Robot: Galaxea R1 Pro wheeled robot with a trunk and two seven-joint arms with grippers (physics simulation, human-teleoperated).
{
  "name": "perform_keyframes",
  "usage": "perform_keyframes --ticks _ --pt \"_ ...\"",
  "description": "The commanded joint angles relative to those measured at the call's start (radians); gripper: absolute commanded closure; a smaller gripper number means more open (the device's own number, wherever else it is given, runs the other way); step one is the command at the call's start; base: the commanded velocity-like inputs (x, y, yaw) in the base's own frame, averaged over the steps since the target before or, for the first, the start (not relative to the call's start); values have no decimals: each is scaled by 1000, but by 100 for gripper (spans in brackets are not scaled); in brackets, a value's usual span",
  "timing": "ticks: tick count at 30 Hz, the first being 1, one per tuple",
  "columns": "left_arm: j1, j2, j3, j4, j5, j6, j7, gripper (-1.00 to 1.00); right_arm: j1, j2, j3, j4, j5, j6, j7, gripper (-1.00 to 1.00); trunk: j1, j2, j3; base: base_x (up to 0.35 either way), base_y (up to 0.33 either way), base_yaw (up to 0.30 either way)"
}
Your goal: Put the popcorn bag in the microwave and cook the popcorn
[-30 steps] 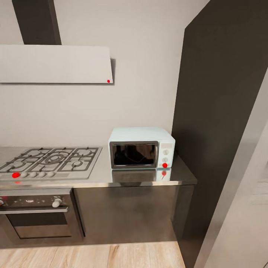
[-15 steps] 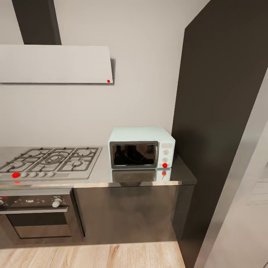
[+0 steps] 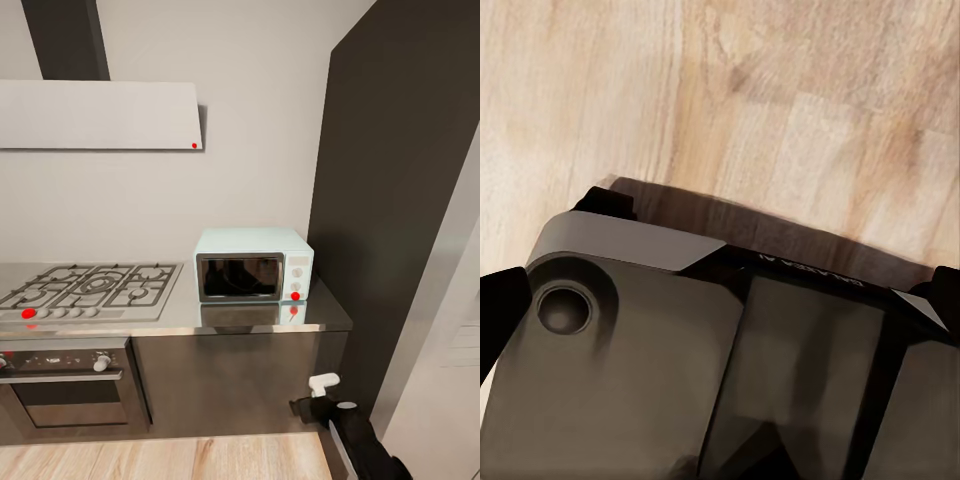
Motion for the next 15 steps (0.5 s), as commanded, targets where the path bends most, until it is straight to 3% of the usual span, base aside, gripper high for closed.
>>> perform_keyframes --ticks 1,4,7,15 --pt "-1 0 -8 0 7 -1 4 -100 -1 0 -4 -41 10 46 8 -100 0 -1 -1 0 0 0" --pt "-1 0 -8 0 7 -1 4 -100 -51 1 -21 -95 7 149 8 -100 0 -1 -1 0 0 0" --pt "-1 0 -8 0 7 -1 4 -100 -155 2 -28 -107 5 212 8 -100 0 -1 -1 0 0 0" --pt "-1 0 -8 0 6 -11 3 -100 -387 5 -44 -105 4 276 7 -100 0 -1 -1 0 0 0"
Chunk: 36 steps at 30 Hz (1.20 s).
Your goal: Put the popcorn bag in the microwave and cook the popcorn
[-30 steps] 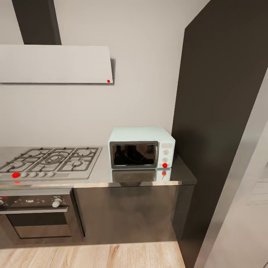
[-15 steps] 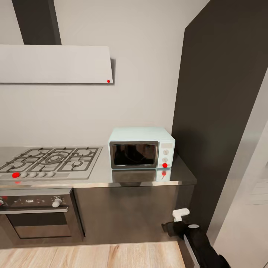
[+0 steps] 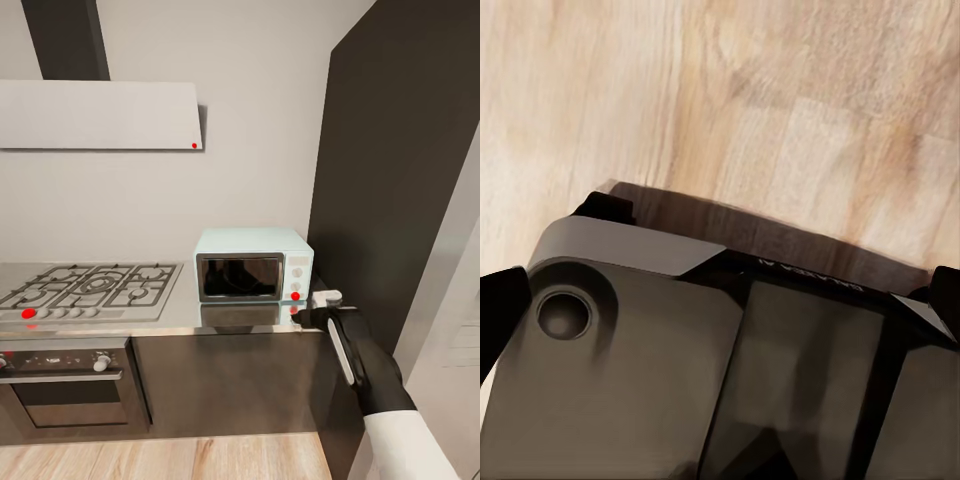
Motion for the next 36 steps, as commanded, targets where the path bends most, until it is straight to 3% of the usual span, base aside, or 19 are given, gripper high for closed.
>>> perform_keyframes --ticks 1,4,7,10,11,13,17,28,36 --pt "-1 0 -8 0 7 -5 4 -100 -19 1 -2 0 10 5 9 -100 0 -1 -1 0 0 0" --pt "-1 0 -8 0 7 -10 4 -100 -43 9 -24 -3 -2 -14 8 -100 0 -1 -1 0 0 0" --pt "-1 0 -8 0 7 -11 4 -100 -48 40 -67 4 -12 -82 5 -100 0 -1 -1 0 0 0" --pt "-1 0 -8 0 7 -11 4 -100 -48 53 -92 25 -13 -236 3 -100 0 -1 -1 0 0 0" --pt "-1 0 -8 0 7 -11 4 -100 -48 54 -93 35 -13 -254 3 -100 0 -1 -1 0 0 0" --pt "-1 0 -8 0 7 -11 4 -100 -48 52 -95 139 -9 -345 2 -100 0 -1 -1 0 0 0" --pt "-1 0 -8 0 7 -11 4 -100 -48 44 -95 261 -5 -457 2 -100 0 -1 -1 0 0 0" --pt "-1 2 -8 0 7 -11 4 -100 -48 42 -95 321 -11 -489 -33 -100 0 -1 -1 6 0 0" --pt "-1 3 -9 0 6 -12 2 -100 -48 40 -96 373 -12 -542 -35 -100 0 -1 -1 260 0 0"
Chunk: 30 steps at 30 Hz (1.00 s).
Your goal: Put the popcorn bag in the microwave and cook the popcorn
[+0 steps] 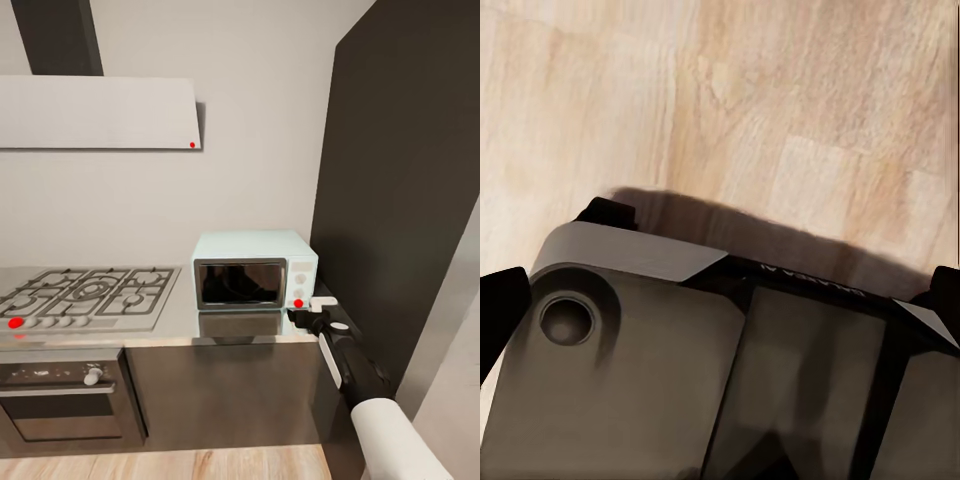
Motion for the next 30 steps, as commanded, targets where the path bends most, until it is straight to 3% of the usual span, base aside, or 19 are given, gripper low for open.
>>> perform_keyframes --ticks 1,9,14,21,27,28,30 --pt "-1 0 -8 0 8 -2 3 -100 -1 1 -5 1 8 3 9 -100 1 -1 -1 318 0 0" --pt "-1 0 -8 0 8 -2 3 -100 -1 -1 -6 44 8 -4 7 -100 1 -1 -1 319 0 0" --pt "-1 0 -8 0 9 -2 3 -100 -1 -4 -7 112 9 -50 8 -100 1 -1 -1 113 0 0" --pt "-1 0 -8 0 9 -2 3 -100 -1 -54 -6 160 8 -89 9 -100 1 -1 -1 4 0 0" --pt "-1 0 -8 0 9 -2 4 -100 -1 -59 -5 179 9 -98 8 -100 1 -1 -1 0 0 0" --pt "-1 0 -8 0 9 -2 4 -100 -1 -59 -5 180 9 -99 8 100 1 -1 -1 0 0 0" --pt "-1 0 -8 0 9 -2 4 -100 -1 -58 -5 180 8 -110 8 100 1 -1 -1 0 0 0"
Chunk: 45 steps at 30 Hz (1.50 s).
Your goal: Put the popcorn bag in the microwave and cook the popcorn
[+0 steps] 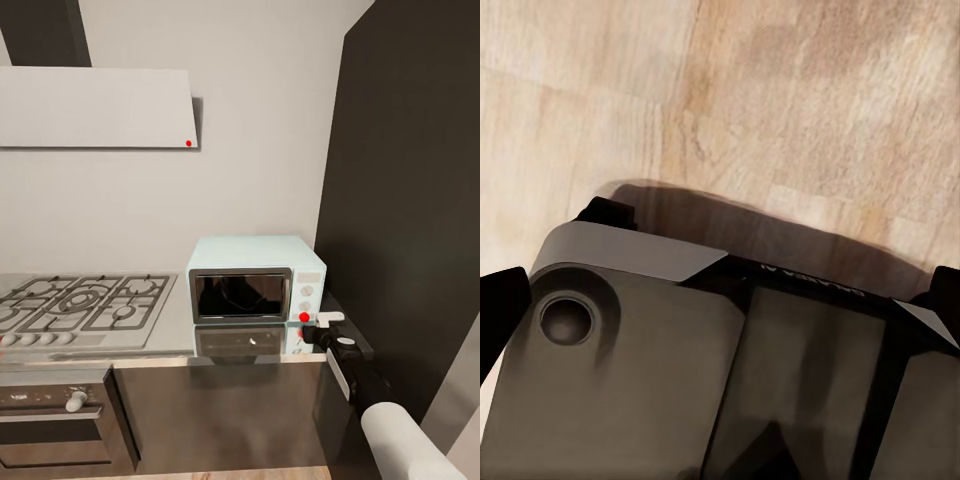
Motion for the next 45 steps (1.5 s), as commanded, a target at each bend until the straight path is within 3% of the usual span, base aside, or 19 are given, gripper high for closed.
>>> perform_keyframes --ticks 1,23,35,45 --pt "-1 0 -8 0 8 -3 3 -100 -1 2 -4 1 8 1 8 100 0 -1 -1 0 0 0" --pt "-1 0 -8 0 8 -3 5 -100 -1 1 -2 64 13 -33 8 100 0 -1 -1 1 0 0" --pt "-1 0 -8 0 8 -2 5 -100 -1 -2 -3 74 8 -36 7 100 0 -1 -1 151 0 0" --pt "-1 1 -8 0 8 -2 5 -100 -1 -5 -5 116 9 -82 7 100 0 -1 -1 163 0 0"
